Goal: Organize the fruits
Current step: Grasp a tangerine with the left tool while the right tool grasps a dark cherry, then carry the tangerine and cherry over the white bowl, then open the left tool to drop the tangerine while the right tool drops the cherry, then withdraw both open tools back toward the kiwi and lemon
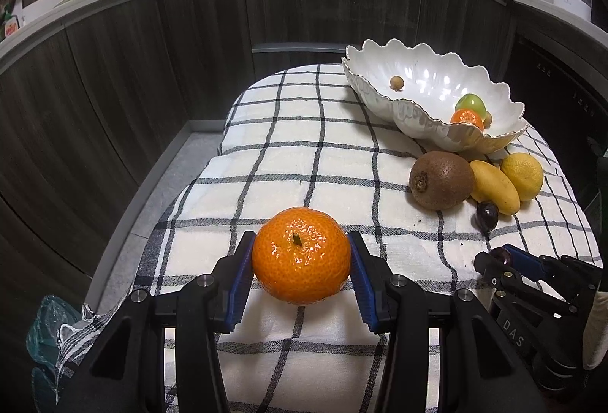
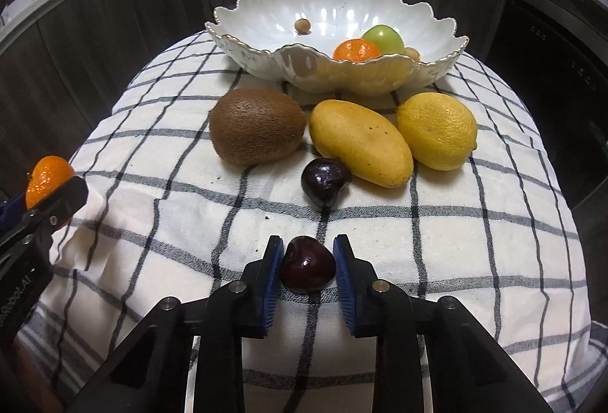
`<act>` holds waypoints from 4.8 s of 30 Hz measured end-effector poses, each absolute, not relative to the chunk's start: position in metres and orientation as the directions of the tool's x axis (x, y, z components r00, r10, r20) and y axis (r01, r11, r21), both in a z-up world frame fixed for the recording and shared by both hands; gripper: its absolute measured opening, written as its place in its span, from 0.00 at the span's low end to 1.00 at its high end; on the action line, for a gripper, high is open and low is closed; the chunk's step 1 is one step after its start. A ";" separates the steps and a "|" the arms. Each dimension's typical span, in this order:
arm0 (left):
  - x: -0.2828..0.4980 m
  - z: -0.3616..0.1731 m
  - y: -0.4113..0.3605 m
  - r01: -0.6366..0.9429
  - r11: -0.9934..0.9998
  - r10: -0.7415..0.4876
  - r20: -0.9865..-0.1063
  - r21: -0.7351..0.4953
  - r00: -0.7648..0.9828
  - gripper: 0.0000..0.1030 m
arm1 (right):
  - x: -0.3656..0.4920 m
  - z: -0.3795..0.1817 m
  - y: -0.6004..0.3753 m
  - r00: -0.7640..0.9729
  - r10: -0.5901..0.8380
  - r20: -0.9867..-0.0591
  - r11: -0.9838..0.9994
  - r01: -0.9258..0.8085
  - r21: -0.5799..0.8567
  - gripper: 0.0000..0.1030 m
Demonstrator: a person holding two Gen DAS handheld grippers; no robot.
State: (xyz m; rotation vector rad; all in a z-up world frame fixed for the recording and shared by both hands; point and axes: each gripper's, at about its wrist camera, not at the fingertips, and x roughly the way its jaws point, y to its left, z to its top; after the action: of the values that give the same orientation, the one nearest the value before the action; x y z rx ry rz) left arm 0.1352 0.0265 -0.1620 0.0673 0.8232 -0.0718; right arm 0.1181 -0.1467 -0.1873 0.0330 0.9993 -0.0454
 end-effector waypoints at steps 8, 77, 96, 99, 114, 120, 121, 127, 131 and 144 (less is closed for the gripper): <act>0.133 -0.157 0.023 0.098 0.995 -0.042 -0.728 0.035 0.685 0.45 | 0.118 -0.168 -0.149 0.574 -0.009 -0.819 0.999 0.048 0.022 0.27; 0.292 -0.130 -0.102 0.244 0.968 -0.134 -0.700 0.059 0.701 0.77 | 0.251 -0.122 -0.250 0.668 -0.135 -0.732 0.988 0.149 -0.046 0.73; 0.215 -0.072 -0.070 0.141 0.983 -0.043 -0.599 0.118 0.799 0.97 | 0.185 -0.074 -0.252 0.695 -0.238 -0.678 0.964 0.254 -0.079 0.88; 0.202 -0.075 -0.064 0.134 0.983 -0.033 -0.605 0.123 0.795 0.98 | 0.174 -0.074 -0.249 0.692 -0.236 -0.682 0.964 0.255 -0.074 0.88; 0.171 -0.113 -0.070 0.182 0.974 -0.048 -0.668 0.132 0.742 1.00 | 0.141 -0.109 -0.249 0.634 -0.227 -0.739 0.963 0.259 -0.074 0.88; 0.176 -0.129 -0.081 0.218 0.968 -0.073 -0.694 0.123 0.716 1.00 | 0.140 -0.119 -0.256 0.620 -0.234 -0.749 0.959 0.275 -0.072 0.88; 0.178 -0.133 -0.083 0.224 0.967 -0.076 -0.701 0.122 0.709 1.00 | 0.140 -0.122 -0.257 0.618 -0.234 -0.751 0.958 0.277 -0.071 0.88; 0.183 -0.151 -0.090 0.239 0.964 -0.079 -0.727 0.120 0.682 0.99 | 0.141 -0.134 -0.262 0.599 -0.238 -0.764 0.956 0.282 -0.076 0.88; 0.189 -0.161 -0.092 0.245 0.963 -0.083 -0.744 0.111 0.663 0.99 | 0.144 -0.141 -0.262 0.591 -0.234 -0.772 0.957 0.281 -0.075 0.88; 0.204 -0.184 -0.105 0.275 0.955 -0.088 -0.782 0.109 0.618 0.99 | 0.152 -0.156 -0.266 0.569 -0.232 -0.789 0.956 0.282 -0.077 0.88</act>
State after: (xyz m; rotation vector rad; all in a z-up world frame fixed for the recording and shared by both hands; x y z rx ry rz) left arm 0.2042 -0.1050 -0.1838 0.2273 0.8825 -0.2111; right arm 0.1520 -0.2662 -0.1558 0.0595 0.9170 -0.3021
